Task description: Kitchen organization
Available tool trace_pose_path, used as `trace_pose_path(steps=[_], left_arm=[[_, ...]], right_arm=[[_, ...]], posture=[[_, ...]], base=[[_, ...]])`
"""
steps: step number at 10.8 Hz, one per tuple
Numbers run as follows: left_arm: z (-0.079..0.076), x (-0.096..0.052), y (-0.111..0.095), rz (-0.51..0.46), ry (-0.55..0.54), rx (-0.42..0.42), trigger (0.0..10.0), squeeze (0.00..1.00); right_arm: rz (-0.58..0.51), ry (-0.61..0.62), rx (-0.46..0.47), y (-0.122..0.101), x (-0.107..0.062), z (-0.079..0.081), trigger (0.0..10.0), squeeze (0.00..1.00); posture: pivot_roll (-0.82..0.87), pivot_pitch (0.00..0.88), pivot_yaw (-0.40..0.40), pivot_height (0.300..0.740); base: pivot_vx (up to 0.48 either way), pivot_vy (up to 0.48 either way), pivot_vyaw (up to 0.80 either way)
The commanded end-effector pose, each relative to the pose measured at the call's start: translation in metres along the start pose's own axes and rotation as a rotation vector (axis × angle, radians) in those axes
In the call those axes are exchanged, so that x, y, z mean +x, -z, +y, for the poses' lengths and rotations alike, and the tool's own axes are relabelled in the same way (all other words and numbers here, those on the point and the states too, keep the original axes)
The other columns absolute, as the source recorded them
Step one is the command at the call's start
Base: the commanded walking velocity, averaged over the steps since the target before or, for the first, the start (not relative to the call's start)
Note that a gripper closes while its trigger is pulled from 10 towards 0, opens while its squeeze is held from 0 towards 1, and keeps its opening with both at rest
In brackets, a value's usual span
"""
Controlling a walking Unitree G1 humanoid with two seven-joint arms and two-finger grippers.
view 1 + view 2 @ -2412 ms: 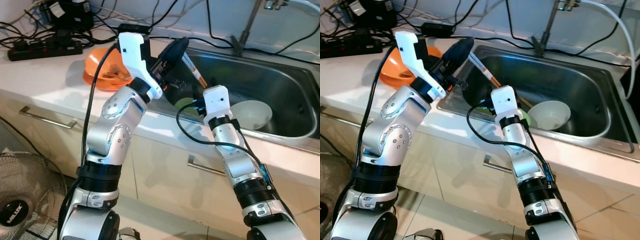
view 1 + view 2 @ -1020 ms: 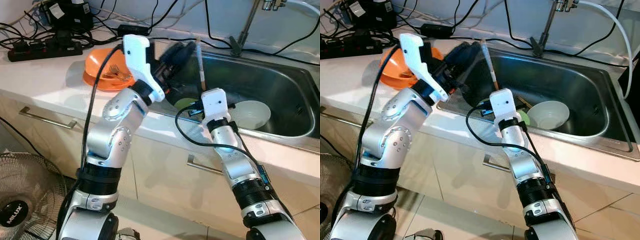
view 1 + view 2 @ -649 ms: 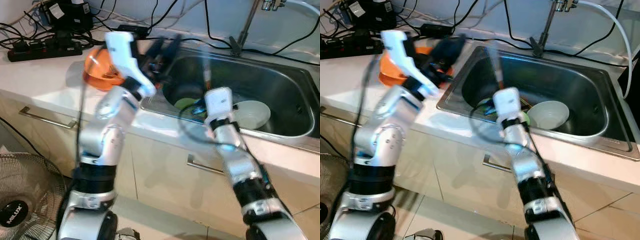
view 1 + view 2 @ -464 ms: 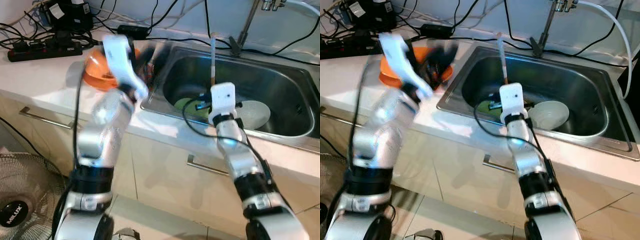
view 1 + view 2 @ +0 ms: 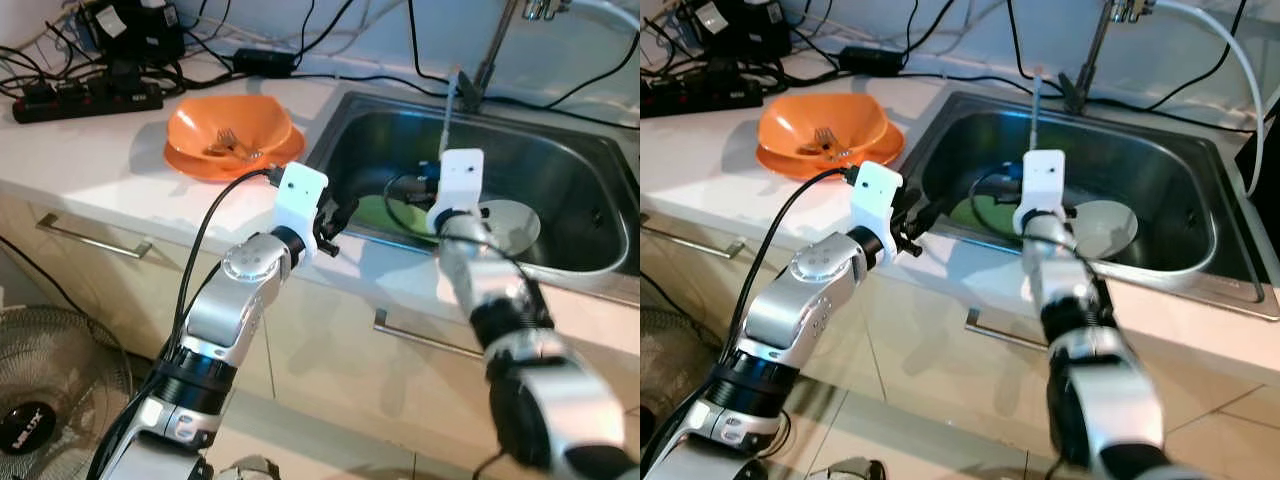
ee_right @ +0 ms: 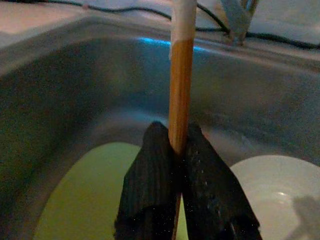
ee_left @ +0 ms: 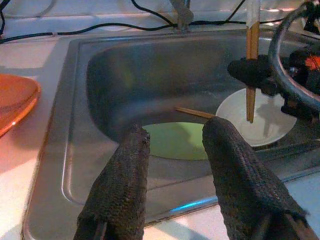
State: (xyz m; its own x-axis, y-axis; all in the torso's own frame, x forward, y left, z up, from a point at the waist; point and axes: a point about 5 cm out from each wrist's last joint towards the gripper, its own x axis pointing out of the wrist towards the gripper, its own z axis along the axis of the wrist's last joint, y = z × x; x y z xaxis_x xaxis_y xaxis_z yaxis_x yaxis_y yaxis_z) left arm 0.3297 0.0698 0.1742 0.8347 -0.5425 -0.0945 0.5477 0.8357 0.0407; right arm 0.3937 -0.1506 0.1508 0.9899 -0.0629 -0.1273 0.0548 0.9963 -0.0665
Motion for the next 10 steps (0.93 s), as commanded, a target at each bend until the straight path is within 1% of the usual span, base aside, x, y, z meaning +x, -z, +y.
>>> trace_pose_path(steps=[1, 3, 5, 6, 7, 8, 10], left_arm=[[-0.004, 0.001, 0.0, 0.013, 0.017, 0.016, 10.0, 0.0], [-0.008, 0.001, 0.002, 0.024, 0.03, 0.007, 10.0, 0.0], [-0.009, 0.001, 0.002, 0.029, 0.031, 0.0, 10.0, 0.0], [-0.009, 0.001, 0.002, 0.03, 0.029, 0.001, 10.0, 0.0], [-0.009, 0.001, 0.002, 0.031, 0.029, 0.0, 10.0, 0.0], [-0.01, 0.0, 0.002, 0.031, 0.031, 0.0, 10.0, 0.0], [-0.01, 0.0, 0.002, 0.029, 0.033, -0.001, 10.0, 0.0]], right_arm=[[0.034, 0.007, 0.032, -0.003, 0.004, -0.004, 10.0, 0.0], [0.12, -0.027, 0.024, -0.001, 0.008, 0.0, 10.0, 0.0], [0.167, -0.059, 0.031, 0.002, 0.009, 0.005, 10.0, 0.0], [0.191, -0.076, 0.016, 0.006, 0.008, 0.006, 10.0, 0.0], [0.204, -0.08, 0.013, 0.009, 0.008, 0.006, 10.0, 0.47], [0.219, -0.087, 0.02, 0.011, 0.007, 0.006, 10.0, 1.0], [0.204, -0.089, 0.019, 0.009, 0.008, 0.005, 10.0, 1.0]], posture=[[0.08, 0.027, -0.054, 0.74], [0.1, 0.021, -0.069, 0.74], [0.11, 0.016, -0.08, 0.74], [0.12, 0.015, -0.082, 0.74], [0.12, 0.014, -0.088, 0.74], [0.12, 0.012, -0.089, 0.74], [0.12, 0.009, -0.088, 0.74]], base=[[0.0, 0.0, 0.0], [0.0, 0.0, 0.0], [0.0, 0.0, 0.0], [0.0, 0.0, 0.0], [0.0, 0.0, 0.0], [0.0, 0.0, 0.0], [0.0, 0.0, 0.0]])
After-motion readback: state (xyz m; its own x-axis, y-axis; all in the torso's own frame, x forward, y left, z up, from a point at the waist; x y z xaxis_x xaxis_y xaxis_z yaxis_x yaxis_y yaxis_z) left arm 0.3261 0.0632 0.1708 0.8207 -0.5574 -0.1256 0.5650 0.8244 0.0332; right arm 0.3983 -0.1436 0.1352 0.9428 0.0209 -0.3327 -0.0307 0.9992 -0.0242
